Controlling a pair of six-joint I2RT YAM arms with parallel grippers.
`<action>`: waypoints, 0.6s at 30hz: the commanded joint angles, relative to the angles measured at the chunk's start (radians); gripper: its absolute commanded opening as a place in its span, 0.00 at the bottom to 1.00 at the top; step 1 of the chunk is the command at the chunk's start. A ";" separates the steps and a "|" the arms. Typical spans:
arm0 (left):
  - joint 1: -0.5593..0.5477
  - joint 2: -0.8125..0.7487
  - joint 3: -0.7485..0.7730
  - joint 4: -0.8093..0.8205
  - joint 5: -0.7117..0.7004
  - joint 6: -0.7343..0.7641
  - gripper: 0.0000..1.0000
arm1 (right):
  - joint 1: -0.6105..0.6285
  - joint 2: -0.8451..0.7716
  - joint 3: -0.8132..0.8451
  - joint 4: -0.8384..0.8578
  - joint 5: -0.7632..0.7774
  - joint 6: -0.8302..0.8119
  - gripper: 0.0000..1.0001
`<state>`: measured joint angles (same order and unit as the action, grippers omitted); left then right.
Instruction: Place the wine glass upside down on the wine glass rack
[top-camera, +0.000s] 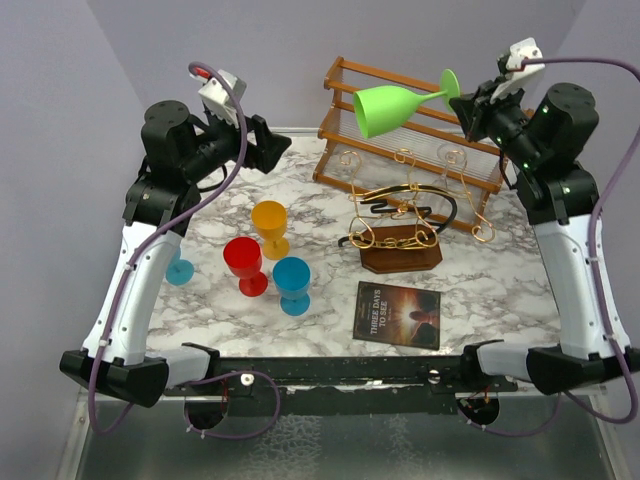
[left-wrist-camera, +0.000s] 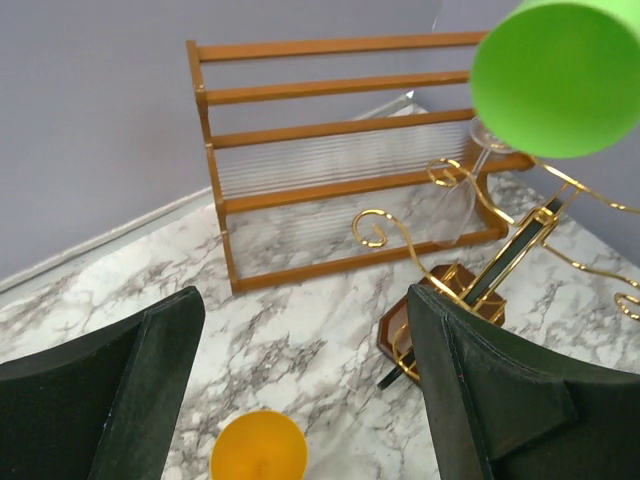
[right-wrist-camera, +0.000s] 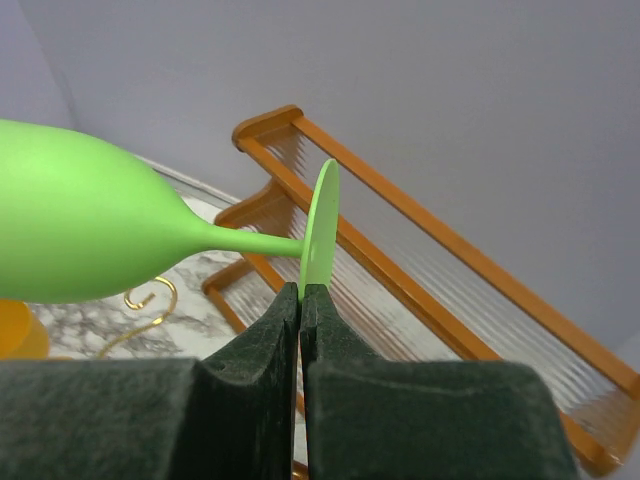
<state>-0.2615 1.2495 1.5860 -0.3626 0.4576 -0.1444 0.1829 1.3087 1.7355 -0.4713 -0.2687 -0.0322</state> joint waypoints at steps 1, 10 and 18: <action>0.005 -0.036 -0.031 -0.067 -0.073 0.108 0.87 | -0.029 -0.132 -0.062 -0.045 0.089 -0.214 0.01; 0.014 -0.066 -0.078 -0.065 -0.092 0.161 0.91 | -0.138 -0.360 -0.117 -0.227 0.040 -0.449 0.01; 0.017 -0.070 -0.113 -0.041 -0.082 0.179 0.91 | -0.180 -0.545 -0.205 -0.472 -0.067 -0.656 0.01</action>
<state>-0.2523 1.2041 1.4841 -0.4355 0.3908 0.0101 0.0113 0.8223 1.5703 -0.7589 -0.2581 -0.5362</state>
